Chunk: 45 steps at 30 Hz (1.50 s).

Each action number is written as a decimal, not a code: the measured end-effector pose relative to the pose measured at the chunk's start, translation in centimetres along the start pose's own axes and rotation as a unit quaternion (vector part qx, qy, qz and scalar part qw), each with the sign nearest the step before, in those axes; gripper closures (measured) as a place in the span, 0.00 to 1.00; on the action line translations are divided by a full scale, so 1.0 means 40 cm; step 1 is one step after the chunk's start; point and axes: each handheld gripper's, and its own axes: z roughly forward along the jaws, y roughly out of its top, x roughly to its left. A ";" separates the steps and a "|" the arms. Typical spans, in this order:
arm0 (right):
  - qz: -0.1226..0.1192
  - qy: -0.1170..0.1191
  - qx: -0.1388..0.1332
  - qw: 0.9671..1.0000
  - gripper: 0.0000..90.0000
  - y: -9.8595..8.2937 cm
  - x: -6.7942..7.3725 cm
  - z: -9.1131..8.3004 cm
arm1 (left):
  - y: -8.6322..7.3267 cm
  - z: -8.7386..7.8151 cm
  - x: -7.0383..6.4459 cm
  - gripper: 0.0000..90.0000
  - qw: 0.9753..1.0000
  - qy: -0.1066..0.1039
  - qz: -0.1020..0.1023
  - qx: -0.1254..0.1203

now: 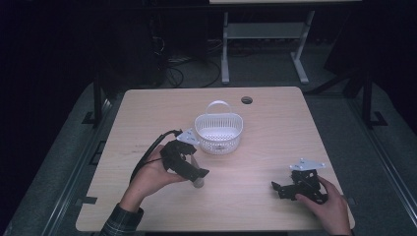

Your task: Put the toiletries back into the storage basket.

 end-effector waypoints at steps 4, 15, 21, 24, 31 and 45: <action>0.000 0.000 0.000 1.000 0.00 0.000 0.000 0.000 | 0.000 0.000 0.000 0.19 1.000 0.001 -0.001 -0.002; 0.000 0.000 0.000 1.000 0.00 0.000 0.000 0.000 | -0.003 -0.004 -0.001 0.32 1.000 0.003 0.000 -0.007; 0.000 0.000 0.000 1.000 0.00 0.000 0.000 0.000 | -0.004 -0.005 -0.002 0.33 1.000 0.004 0.002 -0.007; 0.000 0.000 0.000 1.000 0.00 0.000 0.000 0.000 | -0.004 -0.006 -0.001 0.33 1.000 0.003 0.002 -0.007; 0.000 0.000 0.000 1.000 0.00 0.000 0.000 0.000 | -0.004 -0.008 0.002 0.33 1.000 0.004 0.000 -0.006; 0.001 0.000 0.001 1.000 0.00 0.000 0.000 0.000 | 0.005 -0.031 0.016 0.33 1.000 0.005 -0.011 -0.021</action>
